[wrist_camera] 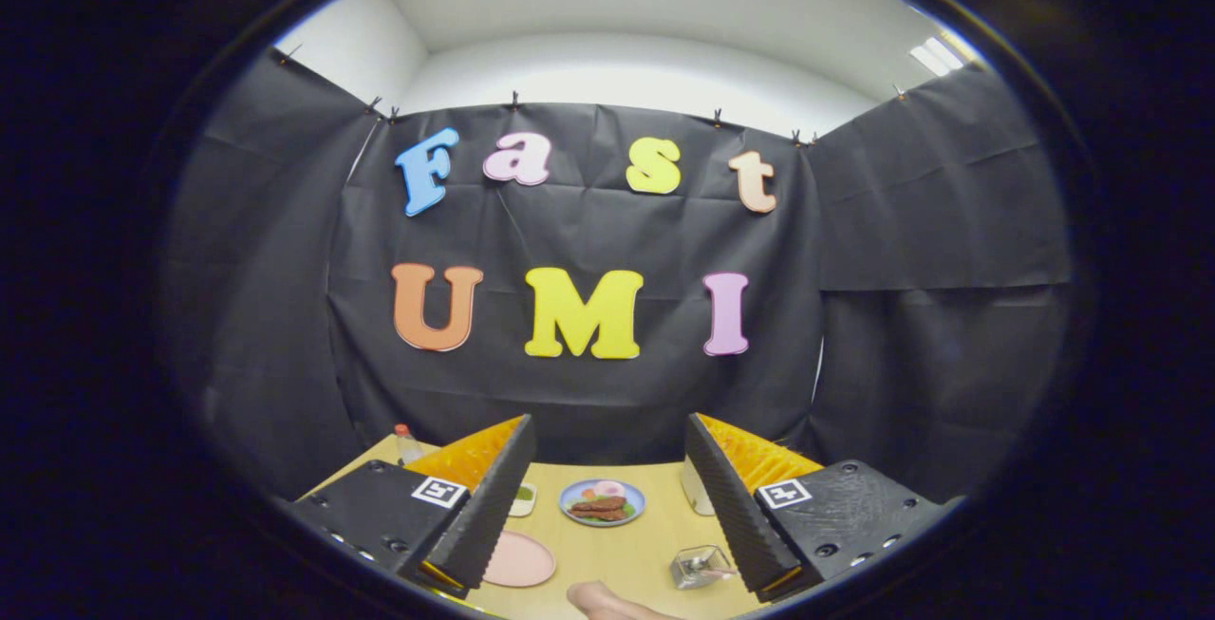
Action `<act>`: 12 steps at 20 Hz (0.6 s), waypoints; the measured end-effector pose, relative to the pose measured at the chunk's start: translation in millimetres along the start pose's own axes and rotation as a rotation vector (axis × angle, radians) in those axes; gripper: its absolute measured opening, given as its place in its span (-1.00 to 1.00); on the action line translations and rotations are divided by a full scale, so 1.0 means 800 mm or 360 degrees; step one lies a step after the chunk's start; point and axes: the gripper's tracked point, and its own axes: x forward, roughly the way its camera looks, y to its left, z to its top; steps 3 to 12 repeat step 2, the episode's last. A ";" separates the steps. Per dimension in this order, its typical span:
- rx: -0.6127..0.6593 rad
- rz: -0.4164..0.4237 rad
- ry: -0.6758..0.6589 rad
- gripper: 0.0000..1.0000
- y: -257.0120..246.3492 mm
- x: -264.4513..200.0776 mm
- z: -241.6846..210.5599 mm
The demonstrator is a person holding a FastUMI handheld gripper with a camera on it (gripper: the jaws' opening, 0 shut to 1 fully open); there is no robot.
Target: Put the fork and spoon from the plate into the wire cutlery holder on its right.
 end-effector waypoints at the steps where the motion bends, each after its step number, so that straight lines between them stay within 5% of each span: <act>1: 0.0000 0.0005 0.0004 0.91 0.003 0.003 0.000; 12: -0.0002 0.0013 0.0015 0.91 0.006 0.003 -0.001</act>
